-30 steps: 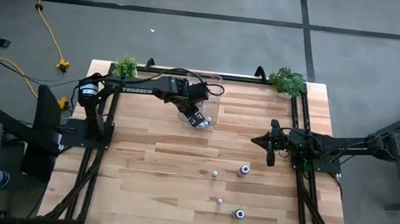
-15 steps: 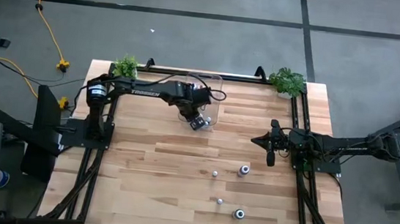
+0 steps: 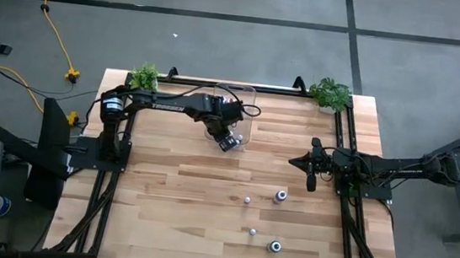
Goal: Pick & Place food coloring
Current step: Put the small purple food coloring into the transparent bin, then put the small orange food coloring into the transparent bin
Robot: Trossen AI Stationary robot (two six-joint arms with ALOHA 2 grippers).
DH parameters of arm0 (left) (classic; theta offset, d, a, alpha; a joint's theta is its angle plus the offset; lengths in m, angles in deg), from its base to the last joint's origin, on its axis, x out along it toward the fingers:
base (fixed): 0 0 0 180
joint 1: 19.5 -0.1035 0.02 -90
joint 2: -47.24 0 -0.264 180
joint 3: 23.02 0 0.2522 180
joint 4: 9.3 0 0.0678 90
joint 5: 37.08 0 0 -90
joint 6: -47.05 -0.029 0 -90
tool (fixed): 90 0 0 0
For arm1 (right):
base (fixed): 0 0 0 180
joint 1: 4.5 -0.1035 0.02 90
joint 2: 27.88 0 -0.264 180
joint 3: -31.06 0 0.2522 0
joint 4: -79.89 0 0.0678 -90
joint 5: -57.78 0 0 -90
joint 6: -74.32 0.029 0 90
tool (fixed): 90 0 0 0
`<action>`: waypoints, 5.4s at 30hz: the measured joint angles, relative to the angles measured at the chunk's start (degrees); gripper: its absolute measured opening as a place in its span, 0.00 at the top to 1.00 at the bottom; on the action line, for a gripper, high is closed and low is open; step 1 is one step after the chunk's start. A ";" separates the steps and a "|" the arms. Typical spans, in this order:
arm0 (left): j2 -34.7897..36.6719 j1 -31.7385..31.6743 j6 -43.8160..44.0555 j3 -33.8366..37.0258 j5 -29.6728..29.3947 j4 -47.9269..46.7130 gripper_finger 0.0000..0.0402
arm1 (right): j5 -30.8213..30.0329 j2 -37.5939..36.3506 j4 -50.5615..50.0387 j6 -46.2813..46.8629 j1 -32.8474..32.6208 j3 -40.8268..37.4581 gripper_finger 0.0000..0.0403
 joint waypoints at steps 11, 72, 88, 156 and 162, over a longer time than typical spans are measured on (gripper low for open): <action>-0.12 0.00 -0.18 0.00 1.02 -0.46 0.87 | 0.00 -0.02 0.00 0.00 0.01 0.00 1.00; -3.40 1.67 -2.98 -7.34 2.28 -5.99 0.53 | 0.00 -0.02 0.00 0.00 0.02 0.02 1.00; -3.40 12.97 -12.78 -23.08 2.31 -16.73 0.53 | 0.00 -0.02 0.00 0.00 0.02 0.02 1.00; -12.55 28.30 -23.75 -13.00 -1.48 13.84 0.53 | 0.01 -0.02 0.00 0.00 0.00 0.00 1.00; -12.55 28.94 -23.65 -12.31 -1.74 14.21 0.53 | 0.01 0.00 0.00 0.00 0.00 0.00 1.00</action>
